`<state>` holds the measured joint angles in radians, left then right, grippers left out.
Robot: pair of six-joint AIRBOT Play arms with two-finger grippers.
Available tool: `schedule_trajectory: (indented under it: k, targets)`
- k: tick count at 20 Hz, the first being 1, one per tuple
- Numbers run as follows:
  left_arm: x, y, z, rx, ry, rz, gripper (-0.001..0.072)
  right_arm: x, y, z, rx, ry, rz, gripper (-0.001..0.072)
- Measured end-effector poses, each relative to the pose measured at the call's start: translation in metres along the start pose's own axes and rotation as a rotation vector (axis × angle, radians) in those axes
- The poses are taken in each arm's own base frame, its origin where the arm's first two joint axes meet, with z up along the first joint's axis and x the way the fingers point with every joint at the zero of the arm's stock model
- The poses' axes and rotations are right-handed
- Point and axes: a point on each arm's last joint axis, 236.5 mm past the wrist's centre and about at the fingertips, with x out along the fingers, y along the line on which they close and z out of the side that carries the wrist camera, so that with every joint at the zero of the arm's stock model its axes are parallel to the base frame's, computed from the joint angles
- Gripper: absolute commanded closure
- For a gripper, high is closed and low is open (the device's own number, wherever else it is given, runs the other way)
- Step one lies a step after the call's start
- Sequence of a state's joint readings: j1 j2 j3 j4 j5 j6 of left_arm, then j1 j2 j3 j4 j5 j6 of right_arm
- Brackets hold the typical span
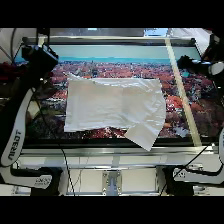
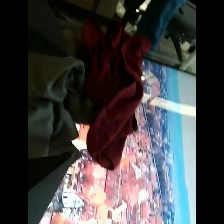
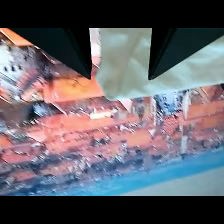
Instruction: Fold the shirts.
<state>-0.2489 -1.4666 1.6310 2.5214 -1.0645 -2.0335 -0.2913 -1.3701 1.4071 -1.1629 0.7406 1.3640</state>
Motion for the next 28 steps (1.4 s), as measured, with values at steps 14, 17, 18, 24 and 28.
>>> schedule_trajectory:
  k: [14, 17, 18, 24, 28]
  targets:
    - [-0.124, -0.039, -0.307, -0.257, 0.596, -0.355, 0.0062, -0.088, -0.038, -0.271, 0.597, 0.529, 0.132, 0.0297]
    - [-0.131, -0.052, -0.314, -0.289, 0.608, -0.407, 0.0061, -0.083, -0.021, -0.308, 0.644, 0.585, 0.151, 0.0297]
    - [-0.132, -0.055, -0.314, -0.296, 0.606, -0.418, 0.0061, -0.08, -0.017, -0.316, 0.652, 0.59, 0.152, 0.0297]
    - [-0.134, -0.063, -0.313, -0.311, 0.598, -0.452, 0.0061, -0.055, -0.001, -0.334, 0.667, 0.561, 0.136, 0.0299]
    - [-0.134, -0.064, -0.313, -0.312, 0.597, -0.457, 0.0061, -0.045, -0.003, -0.337, 0.665, 0.543, 0.108, 0.0301]
